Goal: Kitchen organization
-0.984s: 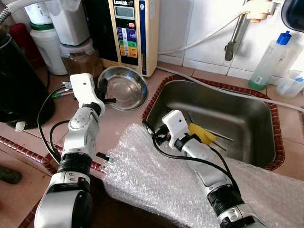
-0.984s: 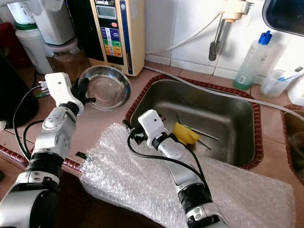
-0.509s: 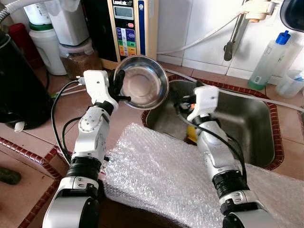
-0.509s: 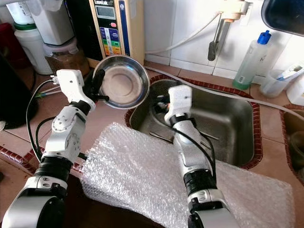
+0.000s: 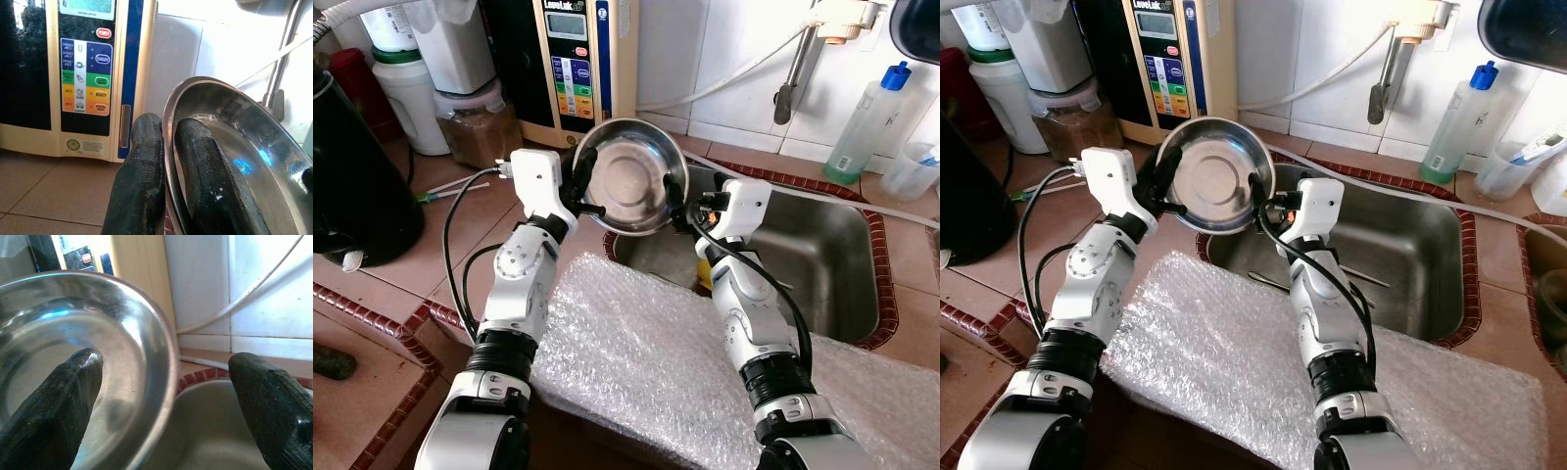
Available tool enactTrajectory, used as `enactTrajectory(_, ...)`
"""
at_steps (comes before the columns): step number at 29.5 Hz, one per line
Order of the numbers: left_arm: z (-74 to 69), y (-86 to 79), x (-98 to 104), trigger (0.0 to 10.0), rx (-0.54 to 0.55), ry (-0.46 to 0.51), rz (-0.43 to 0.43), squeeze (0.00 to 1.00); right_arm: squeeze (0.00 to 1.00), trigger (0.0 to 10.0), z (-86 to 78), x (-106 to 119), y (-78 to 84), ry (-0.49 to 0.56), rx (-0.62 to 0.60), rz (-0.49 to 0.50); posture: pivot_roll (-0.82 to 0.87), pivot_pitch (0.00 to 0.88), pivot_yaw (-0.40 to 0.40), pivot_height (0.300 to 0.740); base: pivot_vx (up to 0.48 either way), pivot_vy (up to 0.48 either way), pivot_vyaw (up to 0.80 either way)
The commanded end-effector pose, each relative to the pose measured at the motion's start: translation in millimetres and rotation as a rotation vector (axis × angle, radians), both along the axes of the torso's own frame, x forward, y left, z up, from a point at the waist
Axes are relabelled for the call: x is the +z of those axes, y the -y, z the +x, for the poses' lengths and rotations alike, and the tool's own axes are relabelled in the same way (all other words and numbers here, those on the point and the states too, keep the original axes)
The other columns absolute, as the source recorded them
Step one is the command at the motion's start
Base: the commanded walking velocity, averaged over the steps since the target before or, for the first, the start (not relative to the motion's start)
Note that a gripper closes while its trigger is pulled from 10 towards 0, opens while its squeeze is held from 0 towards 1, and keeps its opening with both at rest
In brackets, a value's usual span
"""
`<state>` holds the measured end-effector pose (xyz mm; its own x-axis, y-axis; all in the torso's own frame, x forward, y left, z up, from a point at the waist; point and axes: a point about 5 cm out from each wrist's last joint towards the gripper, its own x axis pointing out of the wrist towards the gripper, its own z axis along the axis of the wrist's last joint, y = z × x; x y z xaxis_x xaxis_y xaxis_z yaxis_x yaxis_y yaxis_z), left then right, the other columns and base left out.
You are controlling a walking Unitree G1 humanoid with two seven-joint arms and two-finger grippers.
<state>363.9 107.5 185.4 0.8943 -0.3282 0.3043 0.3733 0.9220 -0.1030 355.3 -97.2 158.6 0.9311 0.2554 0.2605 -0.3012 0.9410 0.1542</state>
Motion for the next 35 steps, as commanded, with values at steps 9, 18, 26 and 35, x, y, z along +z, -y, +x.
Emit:
enactTrajectory(9, -3.6, 5.8, 12, 0.0, -0.039, 0.072, 0.012, 0.0, 0.0, 0.0, 5.1, 0, -3.7, -0.042, -0.02, -0.003, 0.14, 0.0, 0.037, 0.74, 0.0, 0.0, 0.0)
enactTrajectory(18, -4.4, 6.5, 13, 0.0, -0.05, 0.075, 0.0, 0.0, 0.0, 0.0, 13.9, 3, -5.8, -0.089, -0.067, 0.052, 0.14, 0.0, 0.037, 0.74, 0.0, 0.0, 0.0)
enactTrajectory(26, -0.7, -2.9, 15, 0.0, -0.03, 0.076, 0.009, 0.0, 0.0, 0.0, 14.6, -3, -1.8, -0.122, -0.09, 0.067, 0.14, 0.0, 0.038, 0.74, 0.0, 0.0, 0.0)
enactTrajectory(35, -1.1, -0.7, 15, 0.0, -0.036, 0.079, 0.012, 0.0, 0.0, 0.0, 15.4, -10, 3.9, -0.16, -0.133, 0.065, 0.14, 0.0, 0.04, 0.74, 0.0, 0.0, 0.0)
